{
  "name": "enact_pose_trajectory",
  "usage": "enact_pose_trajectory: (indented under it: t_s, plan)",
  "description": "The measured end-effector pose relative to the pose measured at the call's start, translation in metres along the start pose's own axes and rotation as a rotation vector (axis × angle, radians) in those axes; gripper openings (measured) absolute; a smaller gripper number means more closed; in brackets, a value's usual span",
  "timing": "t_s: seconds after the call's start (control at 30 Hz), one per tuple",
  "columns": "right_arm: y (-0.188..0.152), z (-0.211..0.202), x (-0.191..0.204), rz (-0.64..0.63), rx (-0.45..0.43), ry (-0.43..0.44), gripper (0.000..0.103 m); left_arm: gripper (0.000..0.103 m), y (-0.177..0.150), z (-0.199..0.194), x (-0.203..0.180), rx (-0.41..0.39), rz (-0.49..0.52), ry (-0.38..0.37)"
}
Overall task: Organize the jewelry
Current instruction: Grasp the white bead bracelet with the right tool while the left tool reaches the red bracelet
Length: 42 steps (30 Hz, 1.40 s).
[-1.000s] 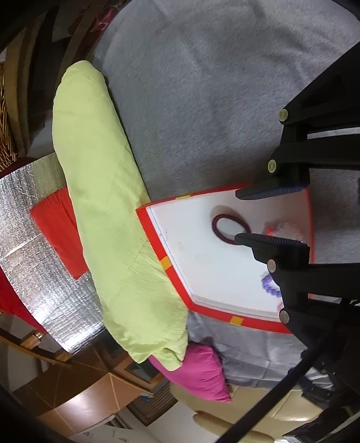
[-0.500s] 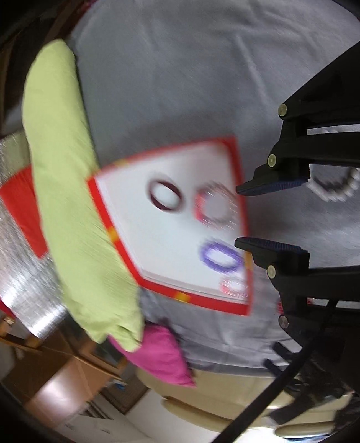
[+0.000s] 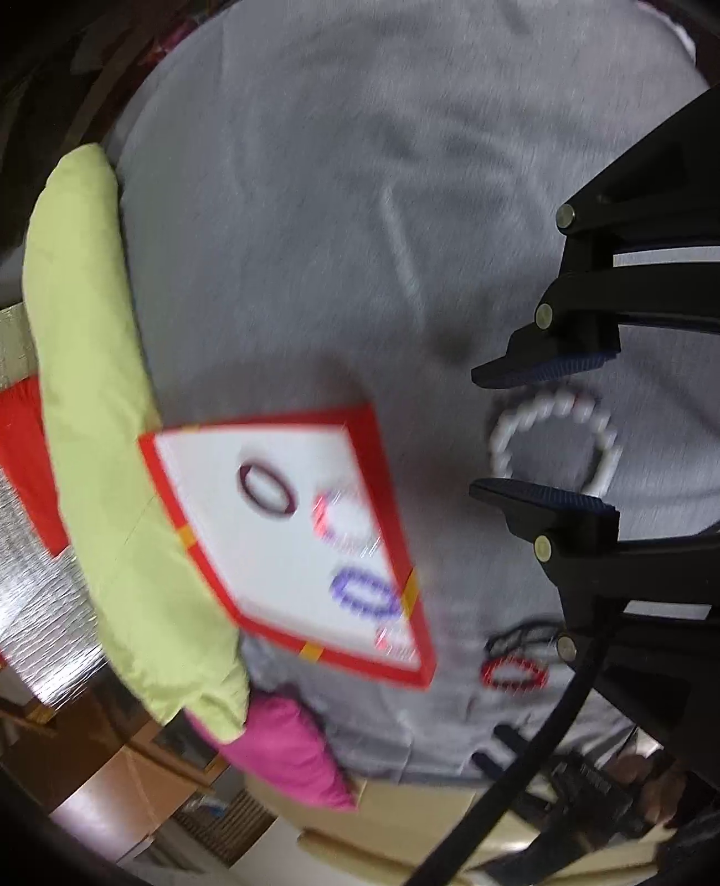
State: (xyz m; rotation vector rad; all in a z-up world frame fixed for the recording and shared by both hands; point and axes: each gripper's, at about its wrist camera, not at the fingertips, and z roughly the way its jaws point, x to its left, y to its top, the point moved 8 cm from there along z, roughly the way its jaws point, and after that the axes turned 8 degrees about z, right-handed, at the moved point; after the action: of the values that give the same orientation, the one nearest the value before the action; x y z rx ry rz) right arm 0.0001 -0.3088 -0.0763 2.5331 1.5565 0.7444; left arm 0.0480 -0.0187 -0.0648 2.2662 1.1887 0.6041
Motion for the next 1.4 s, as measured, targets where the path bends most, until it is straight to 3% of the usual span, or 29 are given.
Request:
enact_pose_trajectory:
  t_s: [0.17,0.33,0.43,0.5,0.73,0.8,0.87,1.13,1.3,1.4]
  plan:
    - [-0.010,0.015,-0.008,-0.033,0.073,-0.048,0.035,0.070,0.012,0.010,-0.023,0.002,-0.061,-0.130]
    - [-0.008,0.022,-0.002,-0.104,0.053,-0.096,0.015,0.070,0.019,0.027,-0.043,0.044,-0.109,-0.239]
    - [-0.007,0.025,0.002,-0.155,0.037,-0.126,0.013,0.069,0.017,0.035,-0.054,0.083,-0.112,-0.278]
    - [-0.005,0.025,0.005,-0.171,0.024,-0.134,0.012,0.067,0.014,0.040,-0.061,0.107,-0.096,-0.283]
    - [0.003,0.022,0.011,-0.122,-0.010,-0.076,0.011,0.019,0.008,0.055,-0.072,0.157,-0.059,-0.278]
    - [0.003,0.024,0.014,-0.117,-0.012,-0.075,0.011,0.018,0.010,0.056,-0.073,0.143,-0.054,-0.275]
    - [0.004,0.024,0.014,-0.108,-0.014,-0.066,0.011,0.005,0.014,0.052,-0.073,0.119,-0.053,-0.276]
    - [0.005,0.025,0.006,-0.040,0.025,-0.049,0.014,0.005,0.033,0.026,-0.062,-0.005,-0.087,-0.311]
    - [0.003,0.030,0.014,-0.038,0.039,-0.035,0.036,0.005,0.032,0.026,-0.039,-0.017,-0.157,-0.278]
    - [0.001,0.035,0.018,-0.055,0.036,-0.050,0.037,0.005,0.029,0.027,-0.029,-0.009,-0.184,-0.257]
